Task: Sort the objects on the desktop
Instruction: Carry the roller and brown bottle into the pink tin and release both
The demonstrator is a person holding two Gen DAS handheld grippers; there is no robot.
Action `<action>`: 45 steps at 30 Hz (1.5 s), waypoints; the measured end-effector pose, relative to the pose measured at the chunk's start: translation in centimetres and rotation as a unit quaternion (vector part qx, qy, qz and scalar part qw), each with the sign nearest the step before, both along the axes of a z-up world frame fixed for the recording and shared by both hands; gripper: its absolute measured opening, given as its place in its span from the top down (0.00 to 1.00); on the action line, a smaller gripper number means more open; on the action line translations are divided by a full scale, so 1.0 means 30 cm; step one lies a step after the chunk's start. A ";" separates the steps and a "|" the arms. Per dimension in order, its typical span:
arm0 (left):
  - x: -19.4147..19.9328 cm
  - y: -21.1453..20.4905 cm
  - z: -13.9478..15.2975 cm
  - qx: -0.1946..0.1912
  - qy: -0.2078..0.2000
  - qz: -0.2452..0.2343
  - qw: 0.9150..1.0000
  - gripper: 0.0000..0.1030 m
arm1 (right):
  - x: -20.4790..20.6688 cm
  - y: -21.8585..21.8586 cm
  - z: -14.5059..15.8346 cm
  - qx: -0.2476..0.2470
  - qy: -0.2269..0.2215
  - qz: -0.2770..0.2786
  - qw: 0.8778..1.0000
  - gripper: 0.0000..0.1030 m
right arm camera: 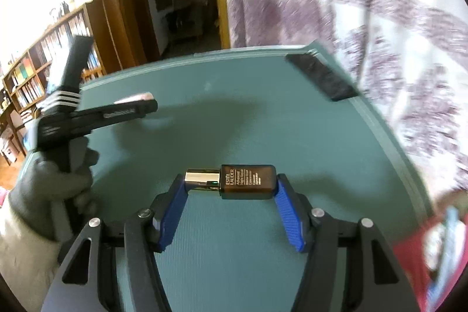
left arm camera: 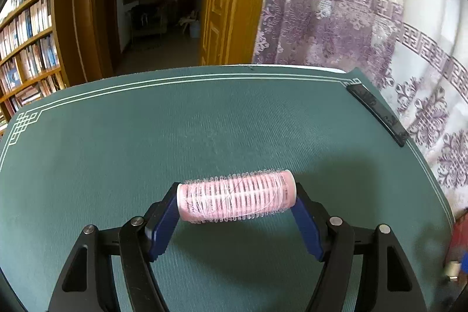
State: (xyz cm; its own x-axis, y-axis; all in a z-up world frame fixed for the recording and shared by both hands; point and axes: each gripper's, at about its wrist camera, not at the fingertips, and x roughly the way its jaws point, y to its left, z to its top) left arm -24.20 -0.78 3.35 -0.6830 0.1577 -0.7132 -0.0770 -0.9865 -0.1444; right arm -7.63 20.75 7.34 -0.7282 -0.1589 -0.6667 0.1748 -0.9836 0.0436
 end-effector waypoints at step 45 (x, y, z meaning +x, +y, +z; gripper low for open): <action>0.716 1.212 0.241 0.003 0.023 -0.394 0.919 0.25 | 0.722 0.759 0.040 -0.060 0.049 -0.198 0.977 0.23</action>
State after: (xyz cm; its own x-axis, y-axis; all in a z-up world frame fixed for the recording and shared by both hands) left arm -2.71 35.58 10.57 -0.3851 0.6199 -0.6837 -0.7732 -0.6212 -0.1278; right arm 14.02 43.53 8.53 -0.8081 0.0755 -0.5842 -0.2087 -0.9641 0.1641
